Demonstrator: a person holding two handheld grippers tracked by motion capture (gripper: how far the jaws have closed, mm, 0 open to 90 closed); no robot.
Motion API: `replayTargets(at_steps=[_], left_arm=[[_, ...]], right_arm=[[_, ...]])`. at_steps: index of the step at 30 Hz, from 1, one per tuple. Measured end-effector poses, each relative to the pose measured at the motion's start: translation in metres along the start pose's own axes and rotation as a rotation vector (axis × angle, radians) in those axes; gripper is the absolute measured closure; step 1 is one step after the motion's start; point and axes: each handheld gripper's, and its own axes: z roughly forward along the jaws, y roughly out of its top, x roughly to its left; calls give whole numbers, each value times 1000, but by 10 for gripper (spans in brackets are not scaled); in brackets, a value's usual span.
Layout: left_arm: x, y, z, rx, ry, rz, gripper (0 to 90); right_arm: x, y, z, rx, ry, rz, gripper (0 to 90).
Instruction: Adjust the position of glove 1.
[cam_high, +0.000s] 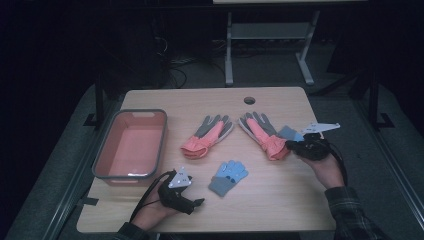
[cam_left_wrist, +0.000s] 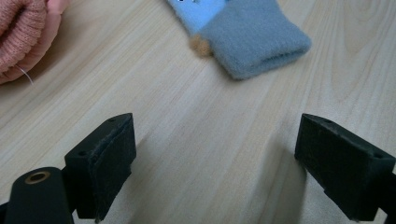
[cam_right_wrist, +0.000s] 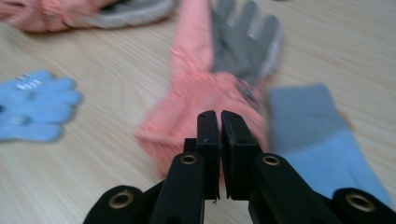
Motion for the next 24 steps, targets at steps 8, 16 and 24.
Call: replayTargets(at_steps=[8,16,24], left_arm=[[0,0,0,-1,0,0,119],[0,0,0,0,0,0,119],[0,0,0,0,0,1,119]], right_arm=[[-28,-23,-5,58,-75,42,784],[-37,-32,1,88,-92,43,707],[-42,-34,16,112,-103,44,649]])
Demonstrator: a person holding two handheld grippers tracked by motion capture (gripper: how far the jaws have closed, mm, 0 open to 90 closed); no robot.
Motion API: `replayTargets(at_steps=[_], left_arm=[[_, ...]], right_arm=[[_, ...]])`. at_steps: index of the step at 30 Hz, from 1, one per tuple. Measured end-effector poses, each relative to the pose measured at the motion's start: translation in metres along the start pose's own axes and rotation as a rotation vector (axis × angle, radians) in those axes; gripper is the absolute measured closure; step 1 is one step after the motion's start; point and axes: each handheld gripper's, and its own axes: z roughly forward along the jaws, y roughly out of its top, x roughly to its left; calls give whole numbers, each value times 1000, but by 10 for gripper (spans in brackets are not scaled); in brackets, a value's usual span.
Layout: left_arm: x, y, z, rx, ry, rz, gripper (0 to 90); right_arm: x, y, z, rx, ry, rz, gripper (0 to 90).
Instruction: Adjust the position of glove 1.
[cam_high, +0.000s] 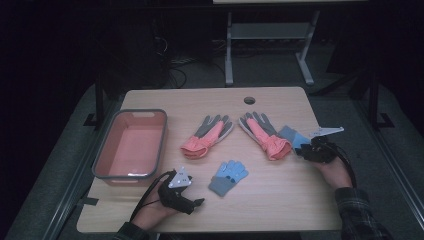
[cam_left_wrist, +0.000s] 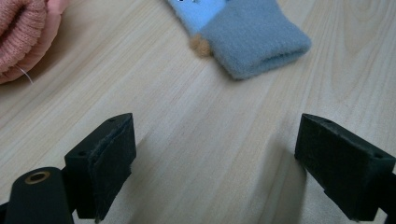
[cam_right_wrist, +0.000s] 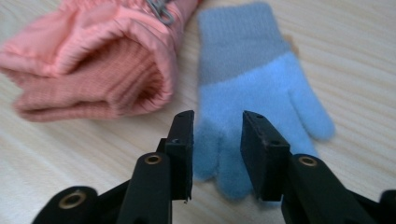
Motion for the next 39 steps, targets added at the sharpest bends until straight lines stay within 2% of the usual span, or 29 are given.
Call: replayTargets(at_steps=[2,4,5,7,12,13,16,19,21,23,25,26,32,39], left_arm=[[0,0,0,0,0,0,119],[0,0,0,0,0,-1,119],[0,0,0,0,0,-1,119],[0,0,0,0,0,-1,119],[0,0,0,0,-1,1,119],[0,0,0,0,-1,0,119],[0,0,0,0,-1,1,119],[0,0,0,0,-1,1,119],[0,0,0,0,-1,1,119],[0,0,0,0,-1,1,119],[0,0,0,0,-1,1,119],[0,0,0,0,-1,1,119],[0,1,0,5,-1,2,119],[1,1,0,5,1,7,119]], right_arm=[[-1,-1,3,16,-5,-4,678],[-1,-1,3,19,-16,-3,765],[-1,-1,3,19,-16,-3,765],[-1,-2,3,17,-20,14,823],[-2,-3,2,16,-23,23,860],[-3,-2,-1,-3,-41,21,864],[-5,0,-6,-31,-48,31,866],[-9,0,-23,-82,-61,55,869],[-10,1,-26,-90,-59,62,869],[-13,4,-41,-148,-52,85,871],[-13,6,-45,-163,-48,87,871],[-11,8,-52,-184,-39,79,872],[-3,11,-64,-212,-9,56,872],[15,19,-88,-282,32,9,873]])
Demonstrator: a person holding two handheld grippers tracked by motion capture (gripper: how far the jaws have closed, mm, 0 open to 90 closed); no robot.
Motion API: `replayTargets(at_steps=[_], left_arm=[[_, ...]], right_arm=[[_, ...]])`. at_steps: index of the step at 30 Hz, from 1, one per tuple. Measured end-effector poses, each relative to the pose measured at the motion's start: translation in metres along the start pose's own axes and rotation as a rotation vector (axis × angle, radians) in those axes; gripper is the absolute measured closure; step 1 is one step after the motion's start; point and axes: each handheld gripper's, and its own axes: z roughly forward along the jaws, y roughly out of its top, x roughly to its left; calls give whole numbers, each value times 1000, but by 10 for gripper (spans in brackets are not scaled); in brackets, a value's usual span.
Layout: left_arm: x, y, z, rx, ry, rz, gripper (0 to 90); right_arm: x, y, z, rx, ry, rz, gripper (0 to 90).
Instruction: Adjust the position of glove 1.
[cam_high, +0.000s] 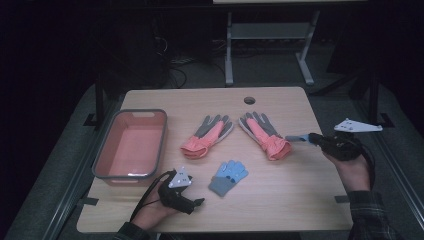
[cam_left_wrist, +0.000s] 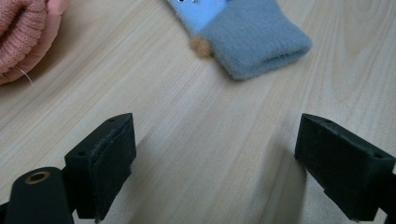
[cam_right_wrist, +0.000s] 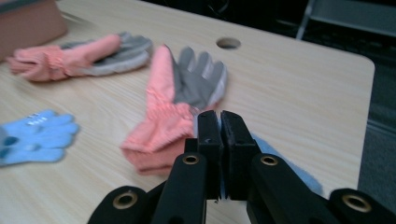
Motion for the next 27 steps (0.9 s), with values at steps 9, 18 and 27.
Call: replayTargets(at_steps=[9,18,27], left_arm=[[0,0,1,-5,-1,-3,119],[0,0,1,-5,-1,-4,119],[0,0,1,-5,-2,-3,119]], right_arm=[[27,12,-12,-44,100,-46,872],[70,-1,-1,8,267,-110,871],[100,-18,16,90,417,-196,865]])
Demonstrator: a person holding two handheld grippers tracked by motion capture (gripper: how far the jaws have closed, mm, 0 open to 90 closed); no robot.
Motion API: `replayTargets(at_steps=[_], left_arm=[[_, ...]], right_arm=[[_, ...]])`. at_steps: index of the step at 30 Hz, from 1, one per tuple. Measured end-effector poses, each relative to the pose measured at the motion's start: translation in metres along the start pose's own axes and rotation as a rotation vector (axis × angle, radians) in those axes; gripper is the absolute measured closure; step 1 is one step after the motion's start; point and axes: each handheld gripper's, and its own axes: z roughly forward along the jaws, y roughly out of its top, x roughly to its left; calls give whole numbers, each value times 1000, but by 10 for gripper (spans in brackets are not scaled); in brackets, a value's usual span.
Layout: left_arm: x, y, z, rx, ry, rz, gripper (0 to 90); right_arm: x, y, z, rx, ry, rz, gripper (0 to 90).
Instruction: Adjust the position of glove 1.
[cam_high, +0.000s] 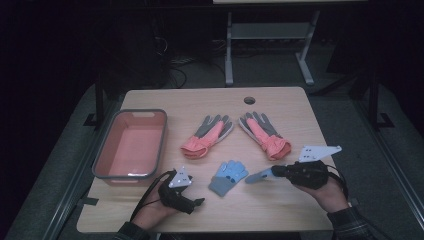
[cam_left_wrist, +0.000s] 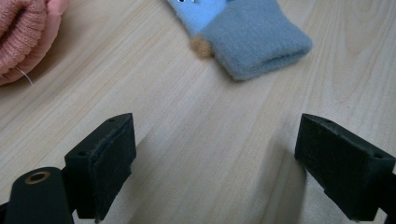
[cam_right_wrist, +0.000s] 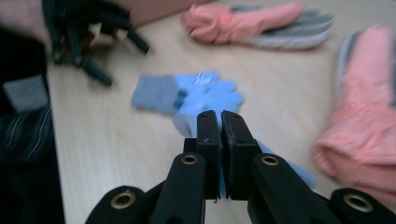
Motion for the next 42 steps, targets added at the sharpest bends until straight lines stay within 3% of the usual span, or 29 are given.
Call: replayTargets(at_steps=[6,7,9,13,15,16,17,19,22,24,26,28,29,35,37,39,42], left_arm=[[0,0,0,1,2,0,119],[0,0,0,1,3,-2,119],[-1,1,0,10,7,-5,120],[-1,2,0,16,7,-5,122],[-1,2,0,14,5,-5,123],[-1,2,0,14,5,-6,123],[-1,2,0,15,6,-5,123],[-1,3,0,16,6,-7,123],[-2,2,0,14,6,-6,124],[-2,2,0,12,6,-4,124],[-2,2,0,13,5,-2,124],[-2,2,0,13,6,-2,124],[-2,2,0,13,6,-2,124],[-2,2,0,11,5,-2,124],[-2,2,0,11,5,-2,124],[-2,2,0,11,5,-2,124],[-2,2,0,11,5,-3,125]], right_arm=[[-2,-15,9,78,40,5,849],[-4,-21,13,122,39,6,823],[-6,-26,16,156,36,11,740],[-9,-27,16,156,5,26,693],[-10,-23,16,139,-11,40,754],[-9,-18,23,137,-27,38,841],[-9,-18,23,137,-27,38,841],[-8,-10,42,170,-37,42,899],[-8,-3,63,192,-31,45,900],[-8,-2,67,198,-30,50,900],[-4,3,84,211,-8,34,900],[-3,4,88,223,-5,33,900],[-1,4,99,248,5,4,900],[5,3,104,254,50,-10,900],[12,2,105,257,103,-29,899],[14,1,105,260,117,-44,900],[27,0,105,276,181,-73,899]])
